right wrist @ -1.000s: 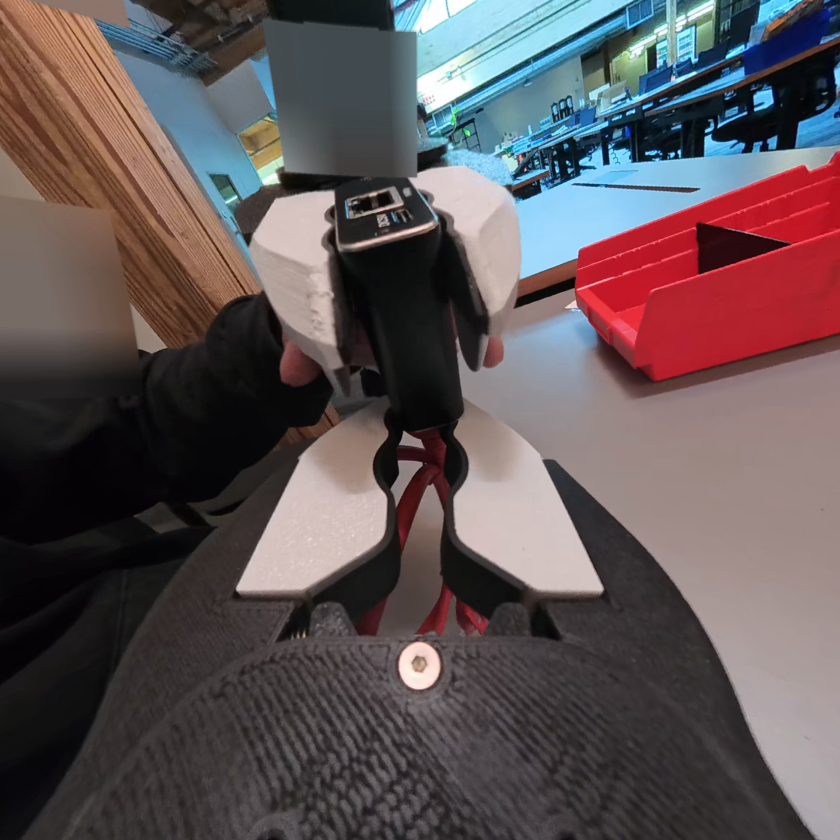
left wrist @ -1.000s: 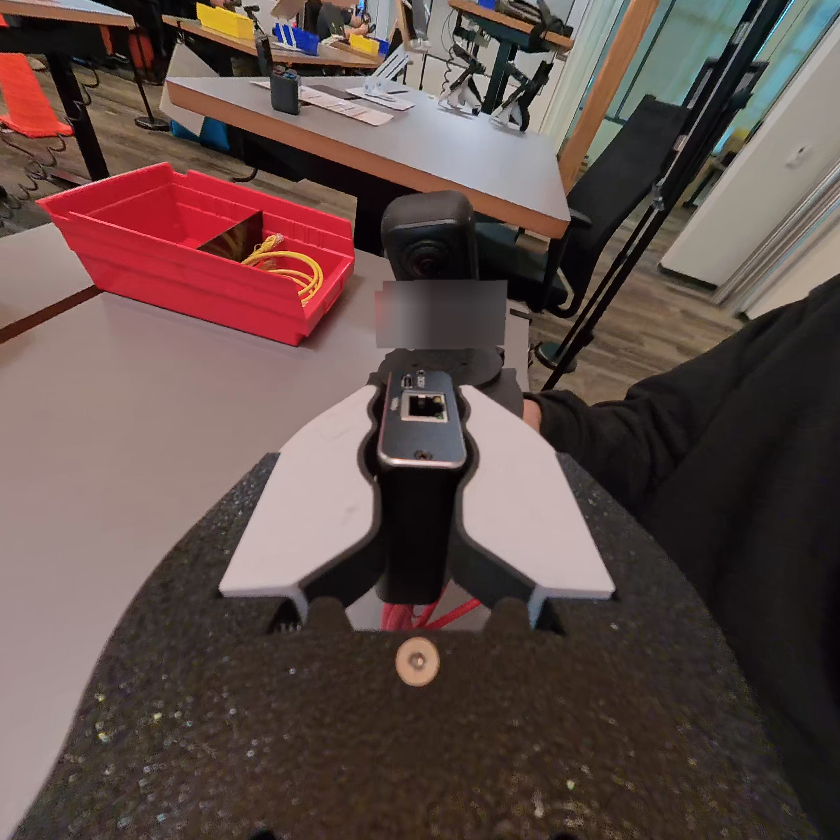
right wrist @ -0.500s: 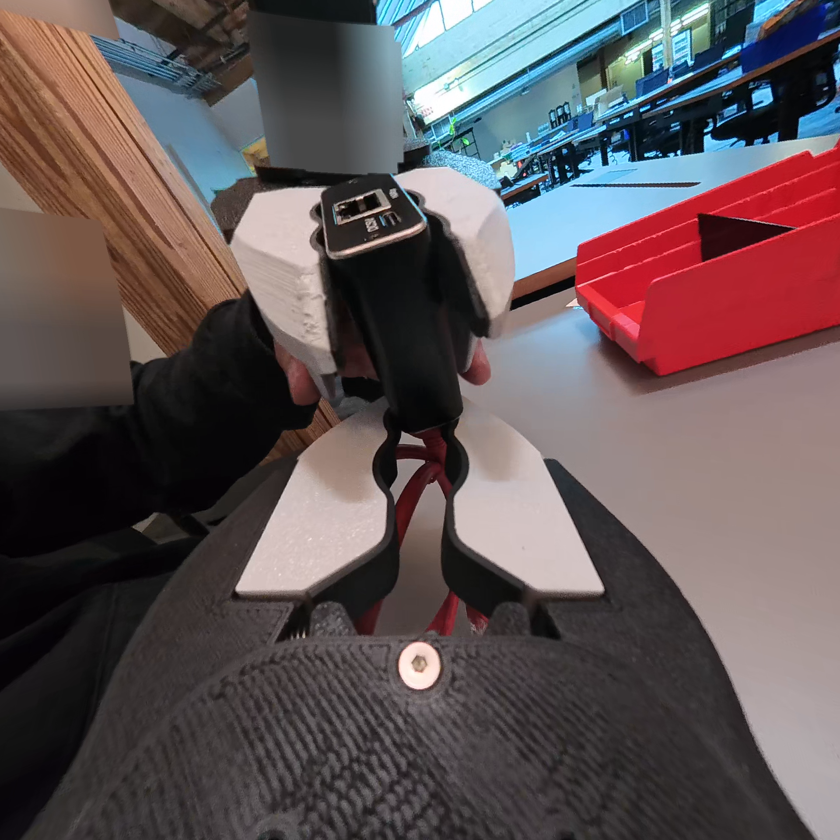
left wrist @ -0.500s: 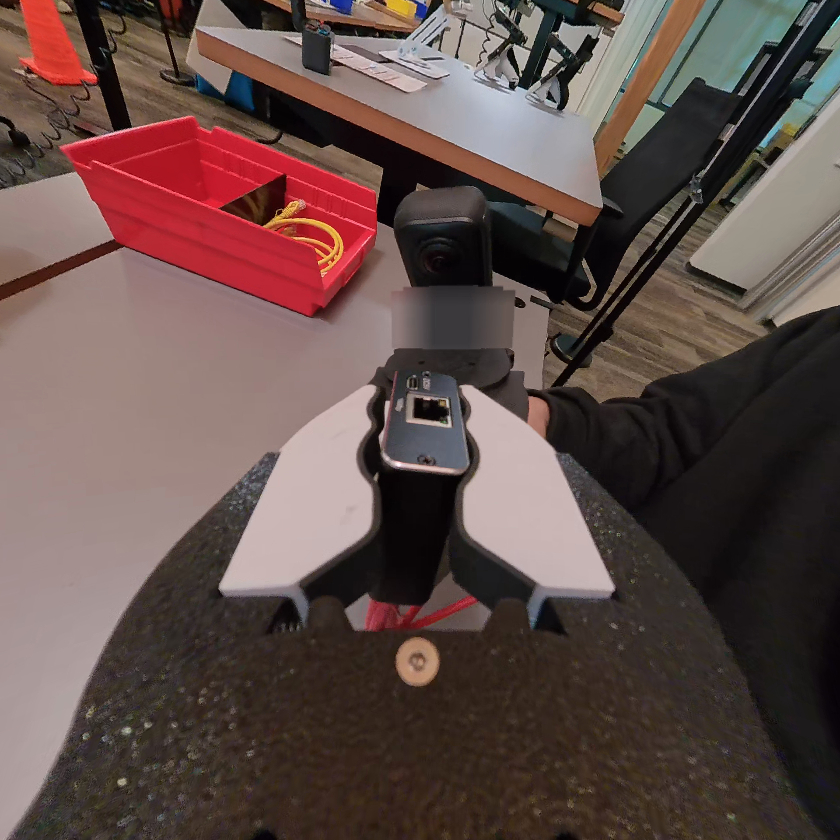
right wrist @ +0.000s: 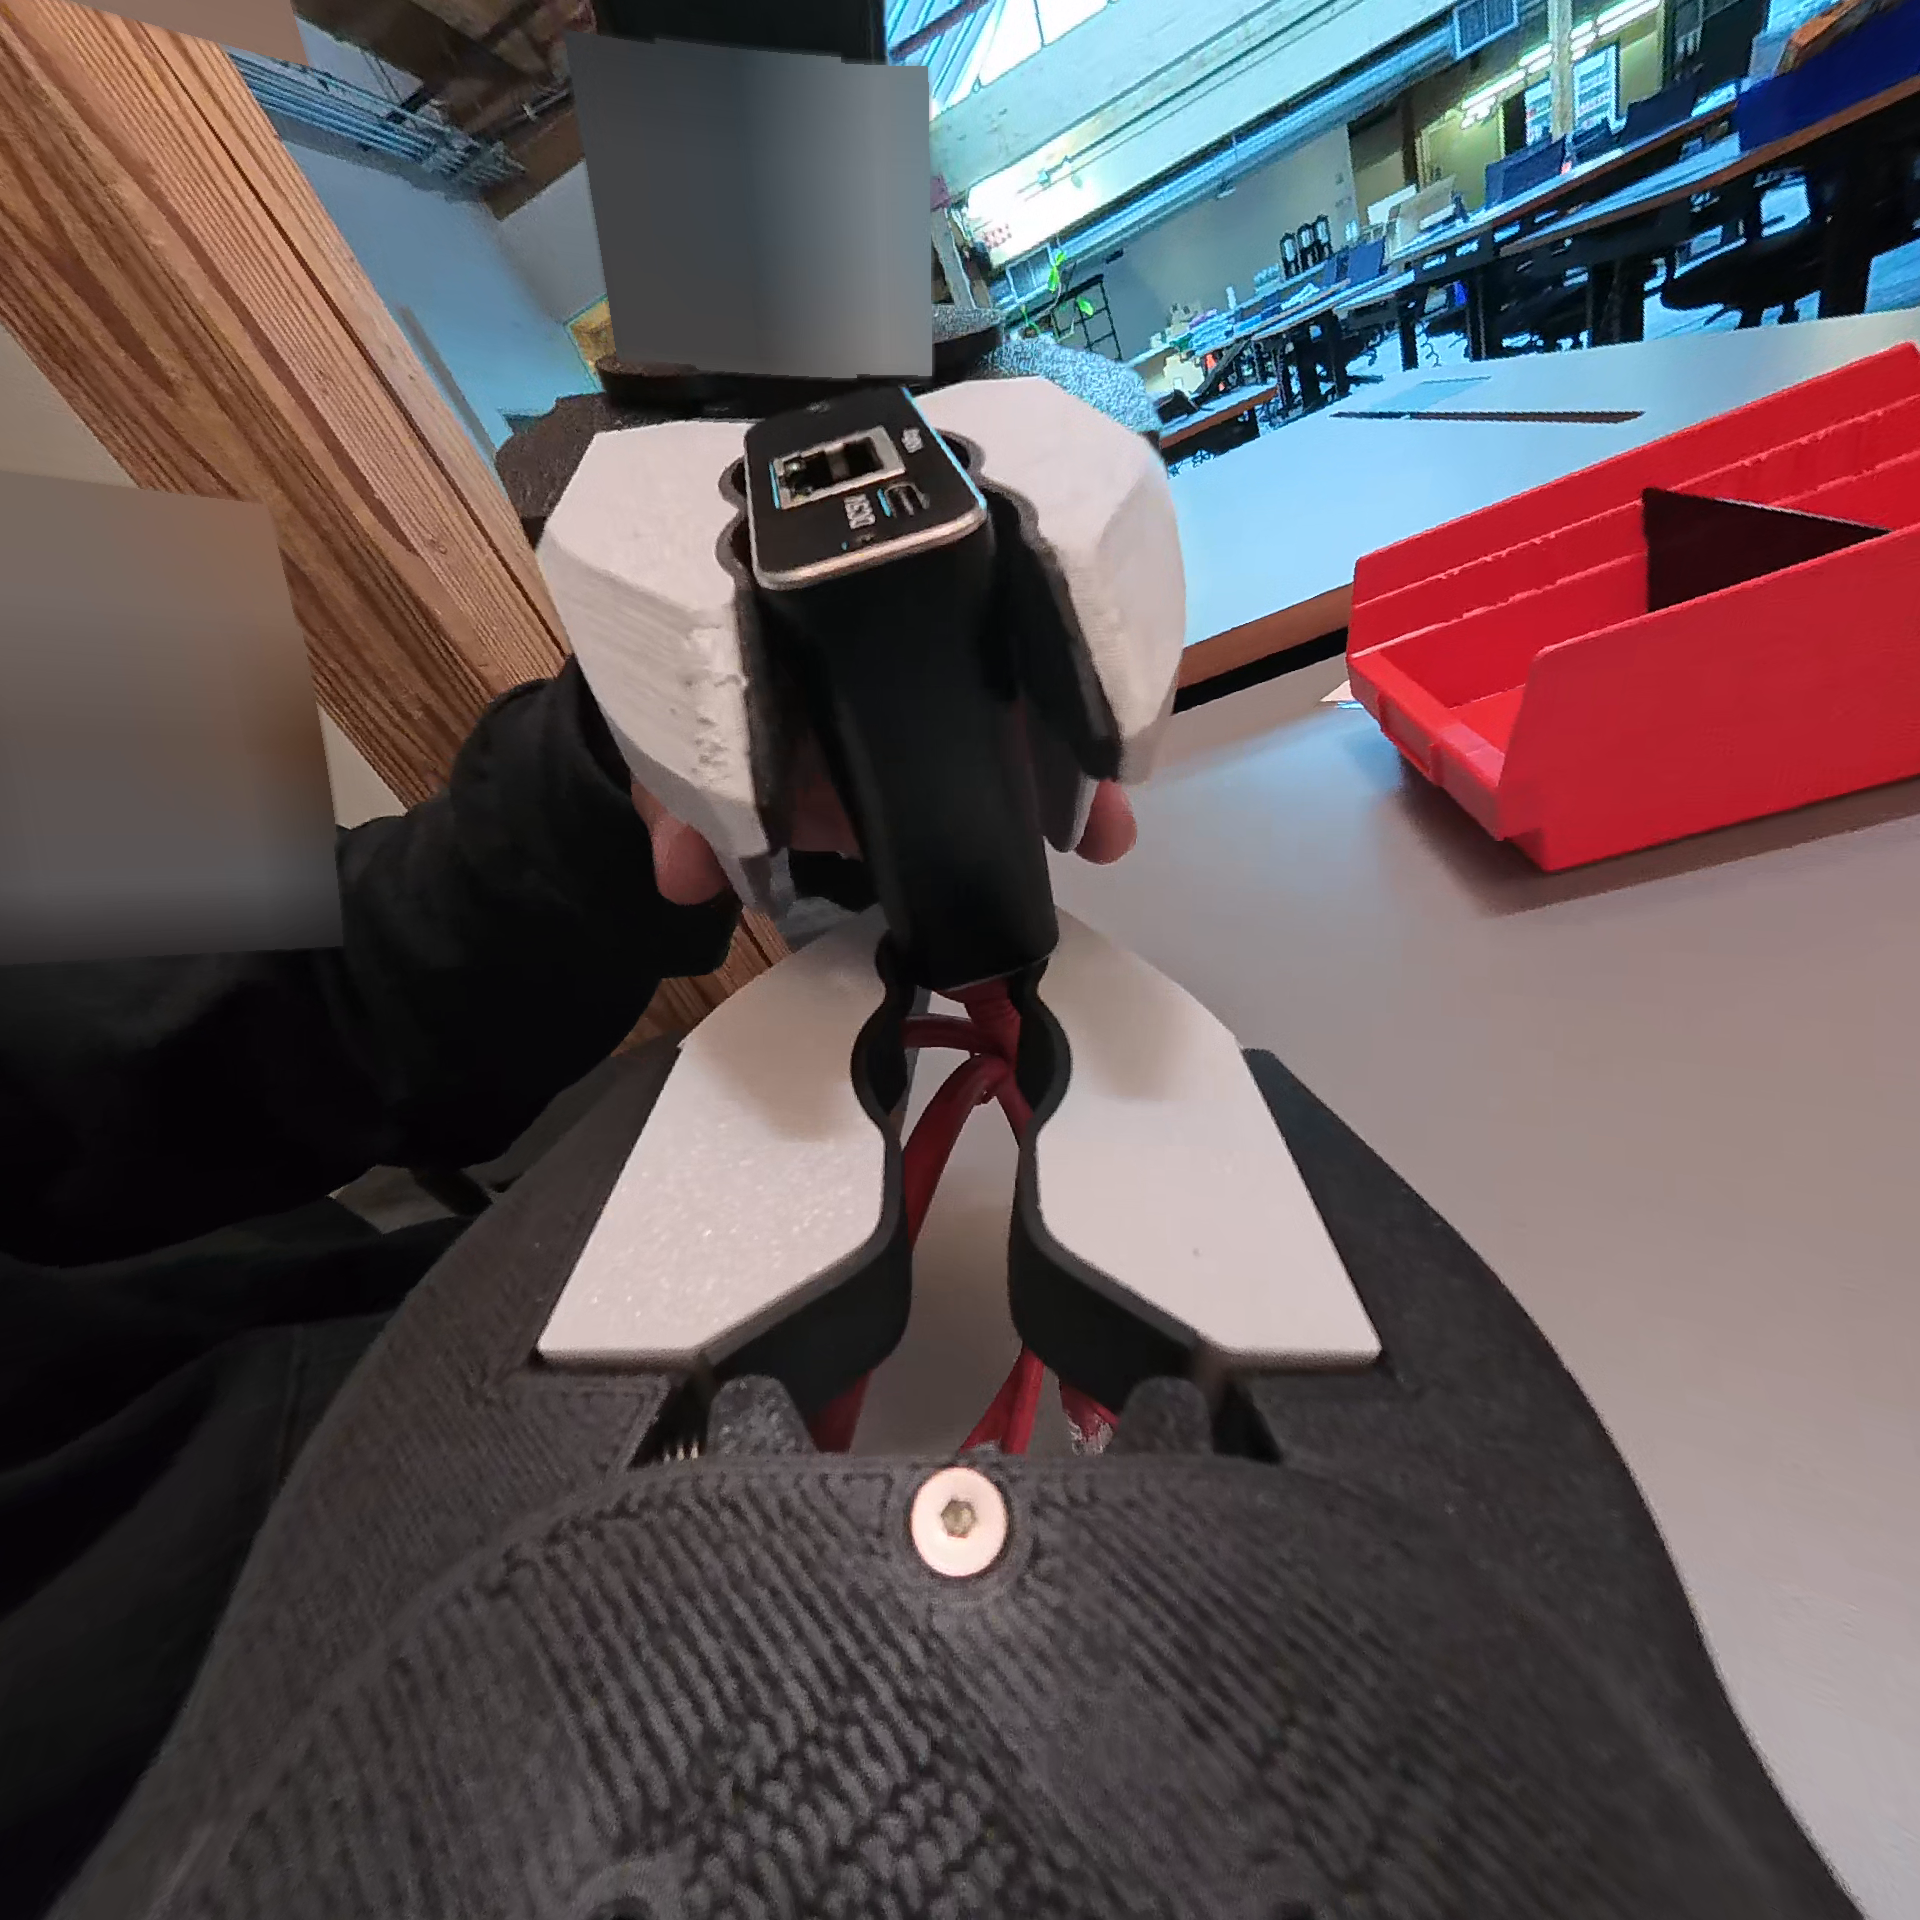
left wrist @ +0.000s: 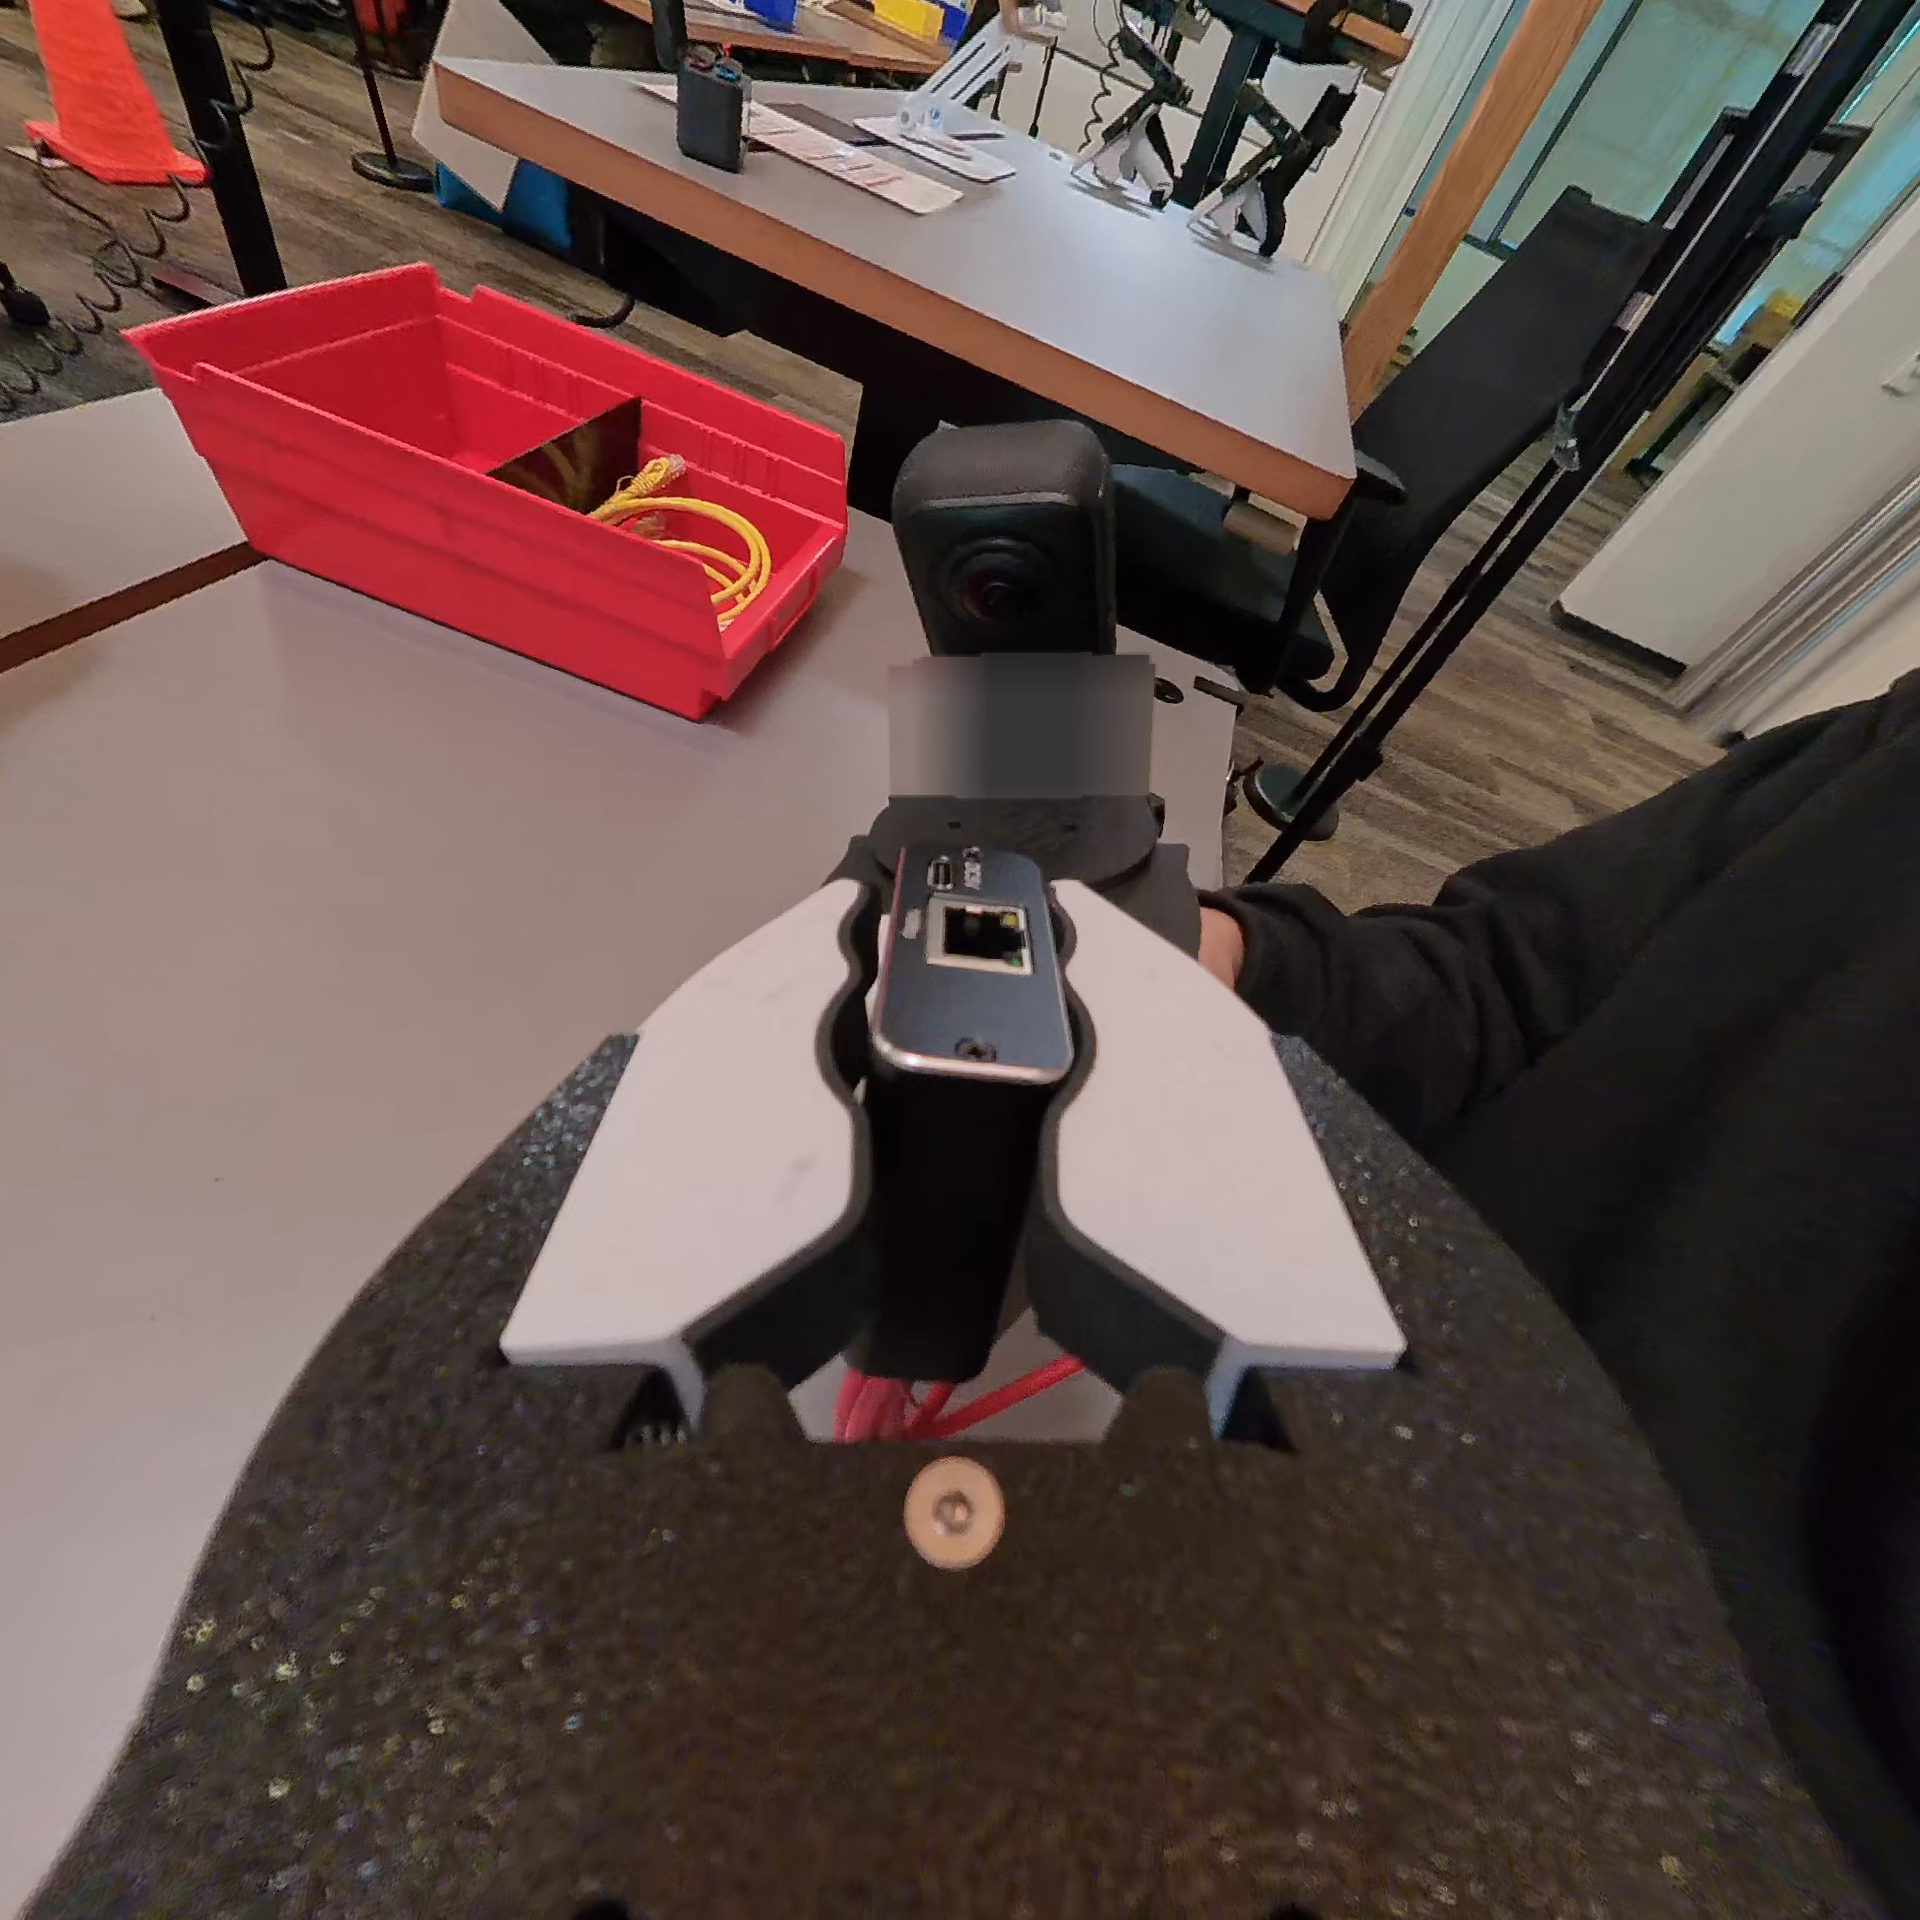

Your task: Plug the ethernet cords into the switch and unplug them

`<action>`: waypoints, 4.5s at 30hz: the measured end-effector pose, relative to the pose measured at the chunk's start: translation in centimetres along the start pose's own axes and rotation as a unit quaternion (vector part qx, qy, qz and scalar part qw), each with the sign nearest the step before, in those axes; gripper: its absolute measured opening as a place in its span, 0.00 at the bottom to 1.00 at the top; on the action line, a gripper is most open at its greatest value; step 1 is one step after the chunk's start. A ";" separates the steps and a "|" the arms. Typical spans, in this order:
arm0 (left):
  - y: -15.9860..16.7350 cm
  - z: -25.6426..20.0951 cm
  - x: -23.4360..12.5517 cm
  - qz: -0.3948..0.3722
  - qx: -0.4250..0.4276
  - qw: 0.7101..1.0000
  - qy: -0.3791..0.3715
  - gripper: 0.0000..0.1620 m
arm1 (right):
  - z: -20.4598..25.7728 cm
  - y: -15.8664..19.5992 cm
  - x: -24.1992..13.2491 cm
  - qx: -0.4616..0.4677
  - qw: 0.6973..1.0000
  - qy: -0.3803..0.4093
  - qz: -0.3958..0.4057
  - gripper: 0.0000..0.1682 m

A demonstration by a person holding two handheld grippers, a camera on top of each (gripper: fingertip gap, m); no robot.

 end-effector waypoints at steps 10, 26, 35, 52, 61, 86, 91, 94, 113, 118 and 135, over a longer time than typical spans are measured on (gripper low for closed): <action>-0.2 -0.1 0.3 -0.002 -0.007 1.000 0.001 0.19 | 0.0 0.0 -0.3 0.001 1.000 -0.004 0.003 0.10; -0.4 -0.4 0.5 -0.003 0.005 1.000 -0.005 0.23 | 0.3 -0.2 -0.4 0.013 1.000 -0.022 -0.006 0.10; -0.8 0.1 0.8 -0.010 0.009 0.999 -0.042 0.35 | 0.1 -0.5 -0.7 0.001 1.000 -0.010 -0.009 0.10; 0.0 0.6 0.5 0.056 0.049 0.997 -0.026 0.17 | 0.8 -0.4 0.2 0.065 0.993 -0.080 -0.057 0.10; 0.3 1.9 1.3 0.080 0.051 0.995 -0.037 0.17 | -0.6 -0.3 -0.5 0.118 0.986 -0.083 -0.081 0.11; 1.2 4.3 2.2 0.049 -0.075 0.996 -0.026 0.17 | -3.1 1.0 -1.4 0.110 0.991 -0.038 -0.068 0.10; 1.2 3.8 2.2 0.048 -0.065 0.997 -0.012 0.17 | -2.9 1.1 -1.2 0.061 0.997 -0.014 -0.037 0.10; 1.0 3.6 2.1 0.045 -0.058 0.997 -0.015 0.17 | -2.6 0.9 -1.3 0.078 0.995 -0.042 -0.054 0.10; -1.5 1.8 3.2 0.021 -0.025 0.999 0.011 0.17 | -1.4 -1.4 -3.1 0.013 0.994 -0.052 -0.091 0.09; -1.4 1.9 3.2 0.017 -0.031 0.999 0.015 0.17 | -1.5 -1.3 -3.0 0.010 0.995 -0.048 -0.086 0.09; -1.3 2.3 3.1 -0.004 -0.059 0.998 0.024 0.17 | -1.5 -1.0 -2.6 0.012 0.995 -0.051 -0.082 0.09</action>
Point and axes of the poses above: each gripper's, where its closed fingertips meet, x out along the fingers, y out of its underside, z = x × y across the jaws, the point moved 1 cm from there along -x, back along the fingers, and after that the axes turned 1 degree about z, right-handed, at the moved point
